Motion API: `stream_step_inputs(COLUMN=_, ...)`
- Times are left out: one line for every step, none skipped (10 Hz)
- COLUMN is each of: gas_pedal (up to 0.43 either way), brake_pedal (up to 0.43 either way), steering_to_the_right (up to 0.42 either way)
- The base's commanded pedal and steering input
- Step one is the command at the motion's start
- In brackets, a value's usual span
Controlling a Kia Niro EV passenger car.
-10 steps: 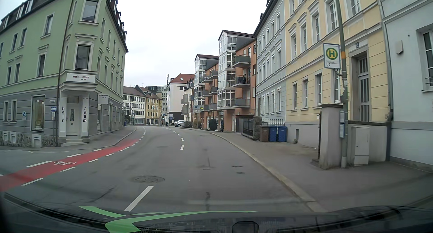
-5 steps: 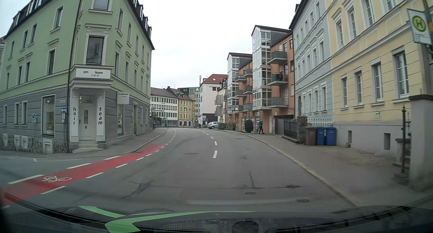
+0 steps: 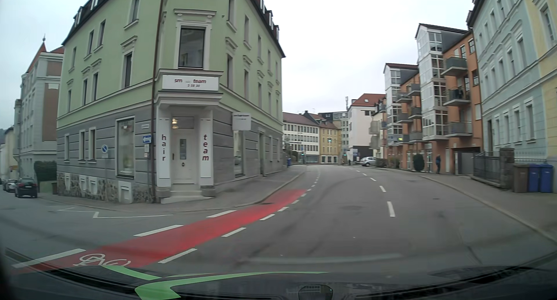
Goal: Follow the waypoints while adhering to traffic rules and regulations
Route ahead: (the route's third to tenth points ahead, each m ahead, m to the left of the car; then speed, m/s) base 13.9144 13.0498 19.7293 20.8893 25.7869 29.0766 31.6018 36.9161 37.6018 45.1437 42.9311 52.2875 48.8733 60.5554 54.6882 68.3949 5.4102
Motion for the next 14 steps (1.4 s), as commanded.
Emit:
stream_step_inputs(gas_pedal=0.118, brake_pedal=0.000, steering_to_the_right=-0.555)
stream_step_inputs(gas_pedal=0.118, brake_pedal=0.000, steering_to_the_right=-0.565)
stream_step_inputs(gas_pedal=0.118, brake_pedal=0.000, steering_to_the_right=-0.558)
stream_step_inputs(gas_pedal=0.118, brake_pedal=0.000, steering_to_the_right=-0.540)
stream_step_inputs(gas_pedal=0.118, brake_pedal=0.000, steering_to_the_right=-0.516)
stream_step_inputs(gas_pedal=0.118, brake_pedal=0.000, steering_to_the_right=-0.494)
stream_step_inputs(gas_pedal=0.118, brake_pedal=0.000, steering_to_the_right=-0.452)
stream_step_inputs(gas_pedal=0.118, brake_pedal=0.000, steering_to_the_right=-0.408)
stream_step_inputs(gas_pedal=0.118, brake_pedal=0.000, steering_to_the_right=-0.374)
stream_step_inputs(gas_pedal=0.118, brake_pedal=0.000, steering_to_the_right=-0.349)
stream_step_inputs(gas_pedal=0.118, brake_pedal=0.000, steering_to_the_right=-0.317)
stream_step_inputs(gas_pedal=0.118, brake_pedal=0.000, steering_to_the_right=-0.287)
stream_step_inputs(gas_pedal=0.110, brake_pedal=0.000, steering_to_the_right=-0.267)
stream_step_inputs(gas_pedal=0.110, brake_pedal=0.000, steering_to_the_right=-0.239)
